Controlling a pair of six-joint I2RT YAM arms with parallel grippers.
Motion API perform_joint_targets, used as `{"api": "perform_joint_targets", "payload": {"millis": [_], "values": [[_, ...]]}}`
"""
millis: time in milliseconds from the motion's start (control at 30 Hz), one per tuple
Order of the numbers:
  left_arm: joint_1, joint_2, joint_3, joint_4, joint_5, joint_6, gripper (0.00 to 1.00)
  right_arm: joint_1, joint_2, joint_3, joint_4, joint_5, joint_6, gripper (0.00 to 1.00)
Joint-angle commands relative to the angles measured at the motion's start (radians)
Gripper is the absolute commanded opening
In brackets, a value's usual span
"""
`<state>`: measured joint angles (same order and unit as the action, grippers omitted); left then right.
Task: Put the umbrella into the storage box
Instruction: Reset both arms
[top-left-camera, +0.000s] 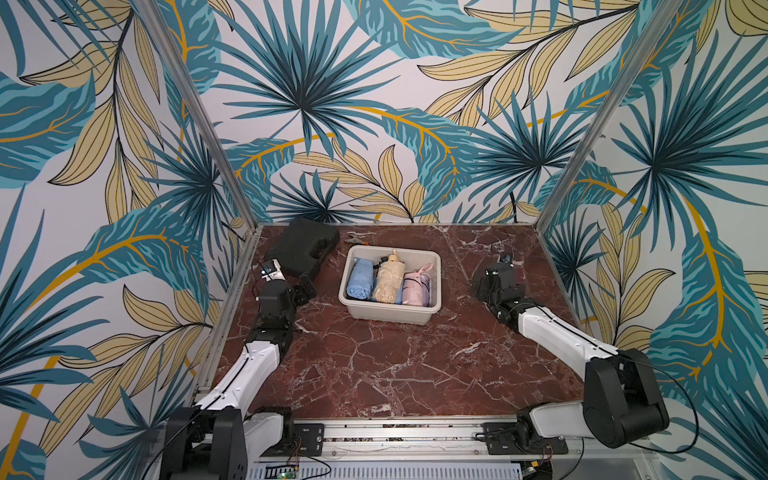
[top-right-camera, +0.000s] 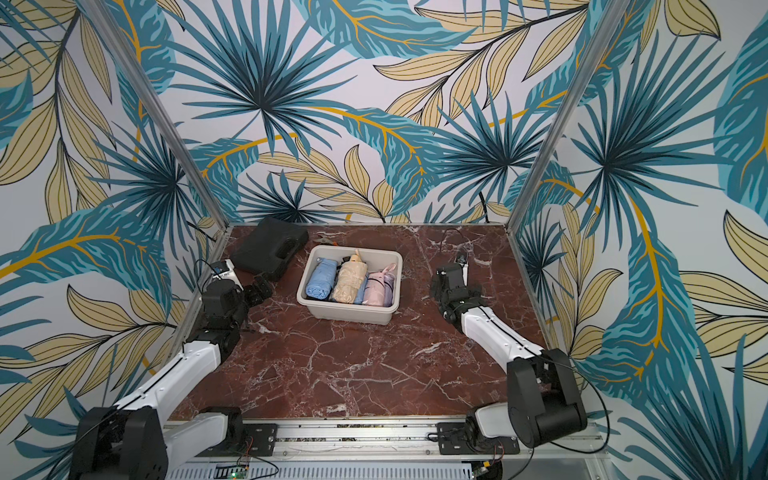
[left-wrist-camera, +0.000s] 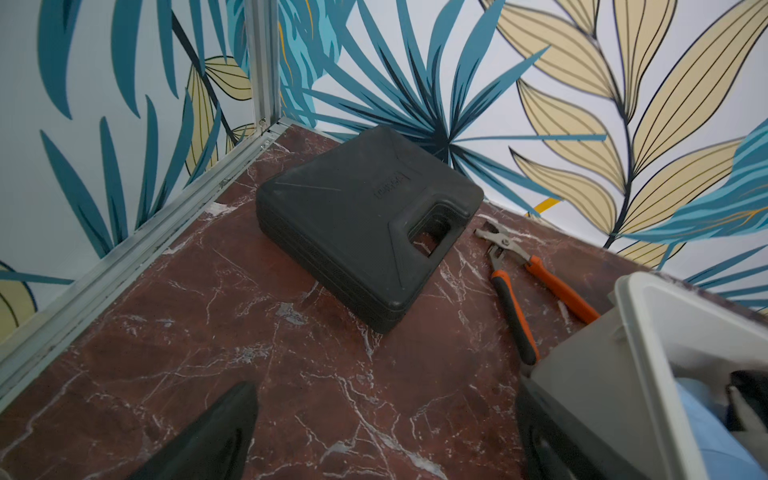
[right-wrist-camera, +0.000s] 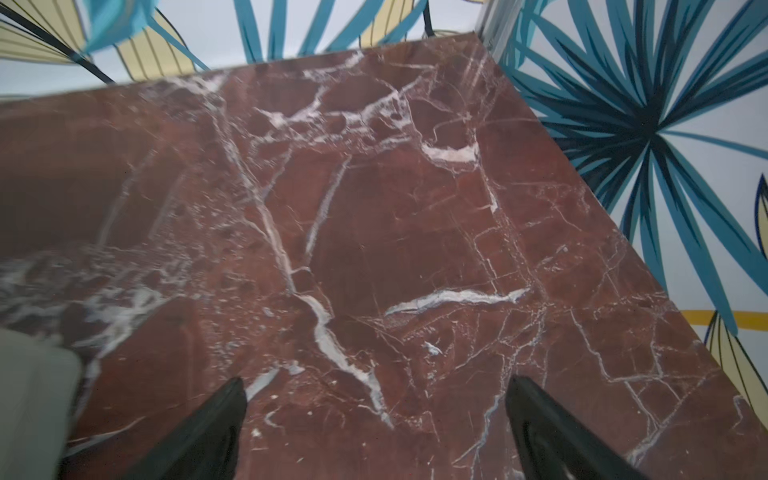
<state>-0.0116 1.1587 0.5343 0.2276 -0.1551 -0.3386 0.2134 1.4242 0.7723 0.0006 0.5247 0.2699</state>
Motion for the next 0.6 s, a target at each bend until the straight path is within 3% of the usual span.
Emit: {"api": "perform_joint_targets", "payload": {"millis": [0,200,333,567], "values": [[0.016,0.052,0.032,0.064,-0.029,0.127,1.0,-0.014,0.017,-0.042,0.337,0.041,-0.117,0.99],[0.032,0.109,-0.075,0.281,-0.001,0.194,1.0,-0.014,0.016,-0.057,0.384,-0.061,-0.185,0.99],[0.033,0.136,-0.093,0.31,0.012,0.234,1.0,-0.014,-0.025,-0.073,0.311,-0.072,-0.201,0.99],[0.033,0.198,-0.158,0.504,0.025,0.288,1.0,-0.014,-0.092,-0.162,0.406,-0.141,-0.227,0.99]]}}
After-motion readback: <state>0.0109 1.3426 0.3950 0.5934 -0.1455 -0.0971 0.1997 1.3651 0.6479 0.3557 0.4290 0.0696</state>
